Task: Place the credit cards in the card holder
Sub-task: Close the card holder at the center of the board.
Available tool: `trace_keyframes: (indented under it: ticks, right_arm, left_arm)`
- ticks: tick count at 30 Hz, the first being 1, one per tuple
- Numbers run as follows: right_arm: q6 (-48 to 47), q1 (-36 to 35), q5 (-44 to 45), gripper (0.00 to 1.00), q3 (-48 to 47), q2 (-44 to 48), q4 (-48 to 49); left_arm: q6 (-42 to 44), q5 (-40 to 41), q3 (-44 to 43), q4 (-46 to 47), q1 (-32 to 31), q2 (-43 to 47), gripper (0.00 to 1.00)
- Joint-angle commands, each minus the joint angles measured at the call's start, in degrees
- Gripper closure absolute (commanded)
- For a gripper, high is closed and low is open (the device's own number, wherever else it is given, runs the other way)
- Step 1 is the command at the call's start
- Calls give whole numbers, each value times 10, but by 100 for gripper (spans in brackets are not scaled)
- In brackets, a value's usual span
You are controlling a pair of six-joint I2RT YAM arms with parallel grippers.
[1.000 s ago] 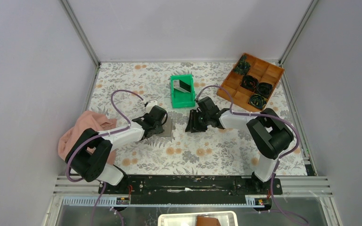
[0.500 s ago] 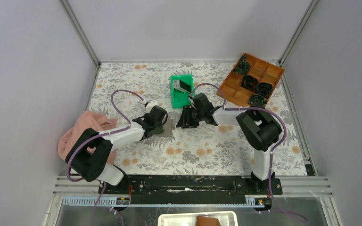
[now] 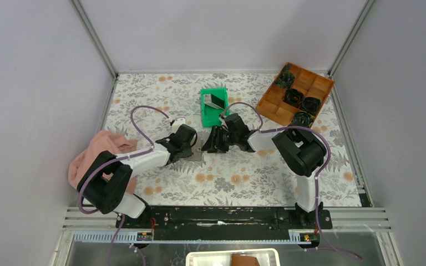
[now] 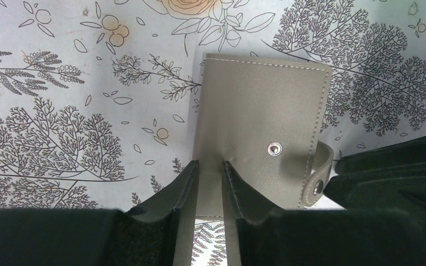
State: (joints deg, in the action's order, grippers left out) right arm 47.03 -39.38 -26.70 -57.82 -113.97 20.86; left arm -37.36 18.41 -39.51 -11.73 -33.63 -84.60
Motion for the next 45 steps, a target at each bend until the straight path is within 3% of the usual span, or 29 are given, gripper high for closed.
trace_keyframes:
  ticks: [1,27,45]
  right_arm:
    - [15,-15,10,51,20,-25,-6]
    - [26,-24,36,51,-30,-72,16]
    - [5,-26,52,51,-92,-96,-47]
  left_arm:
    - [-2,-17,19,-1,4,-26,73]
    - [10,-31,20,4,4,-29,74]
    - [9,-35,21,7,4,-32,74]
